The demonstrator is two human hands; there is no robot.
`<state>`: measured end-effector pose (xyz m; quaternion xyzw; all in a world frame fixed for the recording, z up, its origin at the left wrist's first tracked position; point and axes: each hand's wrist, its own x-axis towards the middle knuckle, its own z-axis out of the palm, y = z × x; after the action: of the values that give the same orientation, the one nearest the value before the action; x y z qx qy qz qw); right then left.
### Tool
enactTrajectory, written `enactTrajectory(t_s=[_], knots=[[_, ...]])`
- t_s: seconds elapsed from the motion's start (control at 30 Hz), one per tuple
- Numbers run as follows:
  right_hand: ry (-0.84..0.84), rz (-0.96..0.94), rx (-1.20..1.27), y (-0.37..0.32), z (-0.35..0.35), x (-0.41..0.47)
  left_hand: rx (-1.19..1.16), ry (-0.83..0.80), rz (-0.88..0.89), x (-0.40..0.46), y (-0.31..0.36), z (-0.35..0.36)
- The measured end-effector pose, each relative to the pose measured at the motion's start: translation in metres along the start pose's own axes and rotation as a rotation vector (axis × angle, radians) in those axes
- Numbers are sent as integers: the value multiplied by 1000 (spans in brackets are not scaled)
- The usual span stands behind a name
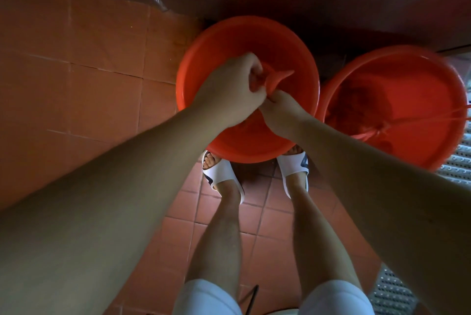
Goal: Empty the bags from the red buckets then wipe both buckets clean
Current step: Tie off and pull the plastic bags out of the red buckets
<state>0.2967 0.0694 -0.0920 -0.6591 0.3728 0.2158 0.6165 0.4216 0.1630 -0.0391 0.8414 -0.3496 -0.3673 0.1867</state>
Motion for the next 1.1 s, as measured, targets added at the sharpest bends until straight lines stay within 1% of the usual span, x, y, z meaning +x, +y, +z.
enactTrajectory(t_s=[0.07, 0.13, 0.17, 0.23, 0.33, 0.4, 0.43, 0.5, 0.6, 0.73, 0.8, 0.87, 0.97, 1.03, 1.1], knots=[[-19, 50, 91, -2, -4, -2, -9, -11, -43, 5, -13, 3], [-39, 66, 124, -2, -7, -4, 14, -81, -35, 5, -23, 6], [-40, 78, 146, 0, -8, -4, 7, -91, -31, 4, -26, 7], [-25, 99, 237, 0, -10, -3, -63, -63, -46, 4, -31, 11], [95, 162, 260, -2, -13, 2, -165, 10, -131, 3, -34, 21], [170, 182, 277, -4, -15, 7, -166, -23, -158, 1, -34, 32], [192, 186, 274, -5, -15, 8, -149, -55, -137, -1, -33, 37], [202, 170, 208, -7, -16, 9, -139, -96, -51, -2, -27, 45], [198, 76, -16, -5, -16, 8, -136, -121, 28, 7, -21, 54], [213, -59, -340, 0, -14, 5, 0, -68, -25, 17, -17, 65], [253, -150, -451, 2, -13, 2, 8, -12, -141, 20, -16, 67], [286, -246, -489, 3, -12, -2, -8, 36, -233, 19, -17, 69], [326, -349, -532, 8, -11, -4, 14, -40, -195, 20, -23, 70], [361, -350, -570, 11, -10, -2, 41, -86, -176, 21, -27, 68], [422, -308, -507, 12, -9, -3, -29, -101, -207, 22, -32, 65]])
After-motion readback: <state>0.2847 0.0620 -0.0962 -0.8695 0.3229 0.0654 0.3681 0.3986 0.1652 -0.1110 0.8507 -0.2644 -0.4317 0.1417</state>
